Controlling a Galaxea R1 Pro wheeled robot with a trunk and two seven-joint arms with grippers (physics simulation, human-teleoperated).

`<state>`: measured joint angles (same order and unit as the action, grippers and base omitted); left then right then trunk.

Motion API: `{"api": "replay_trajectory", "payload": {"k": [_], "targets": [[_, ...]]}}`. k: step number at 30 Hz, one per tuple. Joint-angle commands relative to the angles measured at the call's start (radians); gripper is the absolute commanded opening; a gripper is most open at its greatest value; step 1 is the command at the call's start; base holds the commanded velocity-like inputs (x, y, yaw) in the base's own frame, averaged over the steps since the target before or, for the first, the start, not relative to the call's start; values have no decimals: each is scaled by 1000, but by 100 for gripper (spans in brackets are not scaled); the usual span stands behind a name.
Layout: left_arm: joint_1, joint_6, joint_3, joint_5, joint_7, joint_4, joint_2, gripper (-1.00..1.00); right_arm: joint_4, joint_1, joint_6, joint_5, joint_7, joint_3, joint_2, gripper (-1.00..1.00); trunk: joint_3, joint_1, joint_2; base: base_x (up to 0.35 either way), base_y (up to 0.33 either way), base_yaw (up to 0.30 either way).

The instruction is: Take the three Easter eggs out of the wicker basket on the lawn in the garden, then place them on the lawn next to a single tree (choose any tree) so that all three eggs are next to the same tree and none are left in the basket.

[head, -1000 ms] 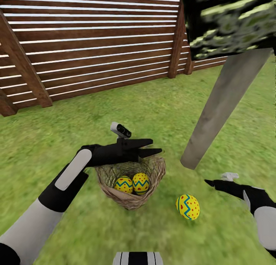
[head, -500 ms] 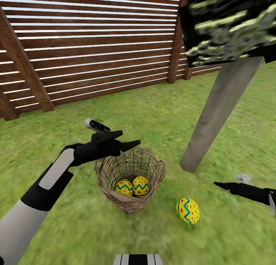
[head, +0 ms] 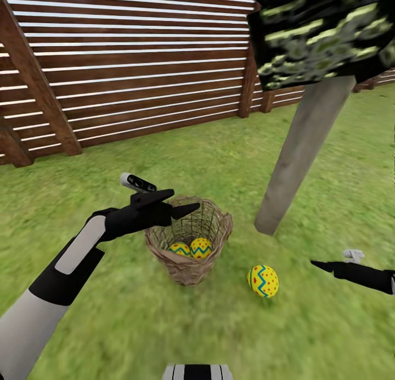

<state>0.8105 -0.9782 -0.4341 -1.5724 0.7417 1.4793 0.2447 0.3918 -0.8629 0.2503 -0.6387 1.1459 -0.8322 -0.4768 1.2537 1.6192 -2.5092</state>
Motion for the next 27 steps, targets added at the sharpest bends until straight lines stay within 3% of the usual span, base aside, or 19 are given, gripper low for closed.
{"api": "replay_trajectory", "payload": {"k": [1,12,18,27], "targets": [[1,-4,-2,-3,2,-1,1,100,1,-1,10,-6,6,-8,1,100,1,-1,0,-333,0,0],[1,-4,-1,0,2,1,1,100,0,2,10,-6,6,-8,3,100,1,-1,0,-308,0,0],[1,-4,1,2,2,1,4,100,0,5,10,-5,6,-8,4,100,1,-1,0,-19,3,0],[1,-4,0,1,2,0,4,100,4,7,10,-6,6,-8,4,100,1,-1,0,193,169,78]]}}
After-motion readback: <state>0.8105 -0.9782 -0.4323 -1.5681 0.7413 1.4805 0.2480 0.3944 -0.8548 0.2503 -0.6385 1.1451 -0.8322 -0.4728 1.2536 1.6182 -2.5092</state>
